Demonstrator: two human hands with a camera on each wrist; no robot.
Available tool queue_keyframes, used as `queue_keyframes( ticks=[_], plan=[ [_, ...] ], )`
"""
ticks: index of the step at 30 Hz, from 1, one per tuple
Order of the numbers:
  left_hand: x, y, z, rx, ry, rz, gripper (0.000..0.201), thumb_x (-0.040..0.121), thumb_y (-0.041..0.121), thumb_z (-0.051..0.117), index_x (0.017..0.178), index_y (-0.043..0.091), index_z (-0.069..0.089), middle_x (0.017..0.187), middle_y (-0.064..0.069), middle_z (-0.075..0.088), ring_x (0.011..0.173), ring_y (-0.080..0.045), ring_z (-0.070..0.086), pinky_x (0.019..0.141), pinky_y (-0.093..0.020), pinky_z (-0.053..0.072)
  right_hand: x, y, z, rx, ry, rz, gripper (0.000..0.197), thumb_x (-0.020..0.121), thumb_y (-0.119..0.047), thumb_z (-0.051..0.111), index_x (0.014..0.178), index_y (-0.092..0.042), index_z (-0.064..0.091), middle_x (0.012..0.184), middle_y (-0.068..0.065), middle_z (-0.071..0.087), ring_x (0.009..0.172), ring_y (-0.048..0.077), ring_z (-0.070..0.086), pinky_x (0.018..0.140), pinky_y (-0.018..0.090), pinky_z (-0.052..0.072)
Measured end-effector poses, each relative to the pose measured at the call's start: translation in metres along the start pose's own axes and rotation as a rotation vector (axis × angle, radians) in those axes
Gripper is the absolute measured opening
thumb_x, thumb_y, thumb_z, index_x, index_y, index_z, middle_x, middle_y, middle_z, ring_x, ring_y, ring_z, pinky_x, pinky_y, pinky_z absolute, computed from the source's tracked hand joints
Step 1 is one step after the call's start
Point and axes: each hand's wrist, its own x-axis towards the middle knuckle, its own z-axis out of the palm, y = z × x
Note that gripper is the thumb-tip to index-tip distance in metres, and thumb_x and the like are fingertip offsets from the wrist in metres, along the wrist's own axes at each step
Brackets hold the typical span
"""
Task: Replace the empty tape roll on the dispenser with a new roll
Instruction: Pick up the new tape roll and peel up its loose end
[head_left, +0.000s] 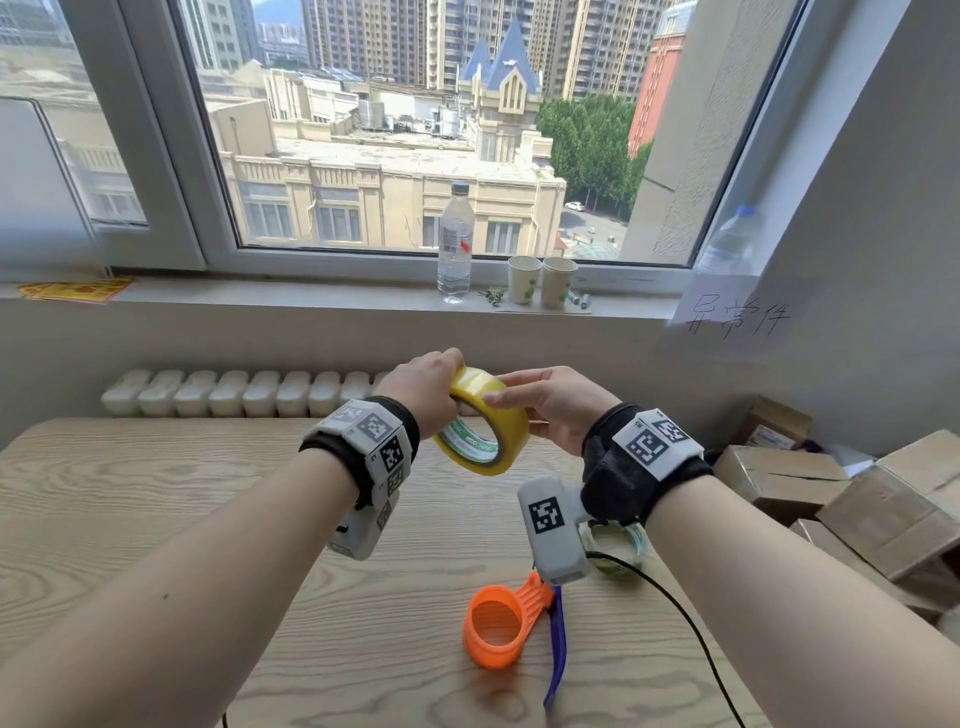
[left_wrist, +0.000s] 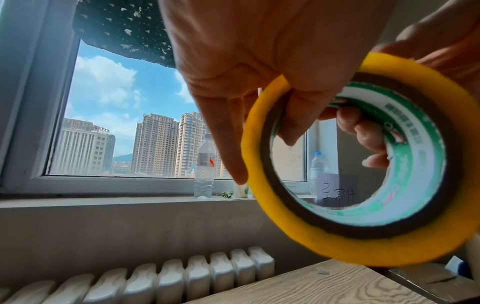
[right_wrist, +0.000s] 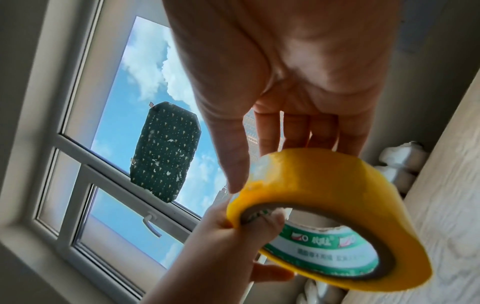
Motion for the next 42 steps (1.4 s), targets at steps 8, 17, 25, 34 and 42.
queue_keyframes(
  ticks=[8, 17, 25, 34, 42],
  plan=[
    [0.001, -0.004, 0.004, -0.024, -0.034, 0.026, 0.026, 0.083, 0.007, 0.044, 0.107, 0.016, 0.049, 0.112, -0.008, 0.058, 0.102, -0.03, 0.057, 0.079, -0.036, 0.042, -0.003, 0.001, -0.001, 0.028, -0.085, 0.045, 0.04, 0.079, 0.012, 0.057, 0.116, -0.001, 0.064, 0.105, 0.016, 0.065, 0.097, 0.027, 0.061, 0.082, 0.029, 0.051],
    [0.006, -0.017, 0.008, -0.011, 0.007, -0.08, 0.03, 0.08, 0.019, 0.054, 0.11, 0.014, 0.05, 0.115, -0.009, 0.058, 0.105, -0.03, 0.054, 0.08, -0.033, 0.04, 0.008, 0.008, -0.005, -0.176, 0.303, -0.09, 0.015, 0.082, -0.023, 0.069, 0.086, -0.009, 0.071, 0.074, 0.001, 0.063, 0.066, 0.009, 0.055, 0.073, 0.025, 0.045],
    [0.006, -0.014, 0.008, 0.031, -0.022, -0.127, 0.039, 0.078, 0.034, 0.059, 0.108, 0.012, 0.05, 0.116, -0.011, 0.055, 0.11, -0.031, 0.053, 0.086, -0.036, 0.042, 0.015, 0.009, 0.004, -0.499, 0.338, -0.098, 0.037, 0.069, -0.052, 0.076, 0.077, -0.018, 0.062, 0.078, -0.003, 0.062, 0.08, 0.014, 0.058, 0.078, 0.032, 0.05],
    [0.002, -0.018, 0.006, 0.019, -0.036, -0.073, 0.026, 0.081, 0.029, 0.057, 0.099, 0.014, 0.047, 0.112, -0.01, 0.056, 0.105, -0.03, 0.053, 0.08, -0.034, 0.039, 0.013, 0.008, 0.003, -0.384, 0.267, -0.071, 0.02, 0.079, -0.023, 0.075, 0.066, -0.016, 0.063, 0.068, 0.0, 0.059, 0.064, 0.01, 0.051, 0.066, 0.023, 0.044],
    [-0.001, -0.015, 0.0, -0.005, -0.064, -0.028, 0.025, 0.083, 0.022, 0.056, 0.105, 0.013, 0.049, 0.111, -0.009, 0.058, 0.1, -0.027, 0.054, 0.078, -0.032, 0.039, 0.016, 0.008, 0.001, -0.354, 0.238, -0.075, 0.023, 0.088, -0.018, 0.065, 0.067, -0.012, 0.059, 0.067, 0.004, 0.057, 0.066, 0.016, 0.052, 0.075, 0.031, 0.05]
  ],
)
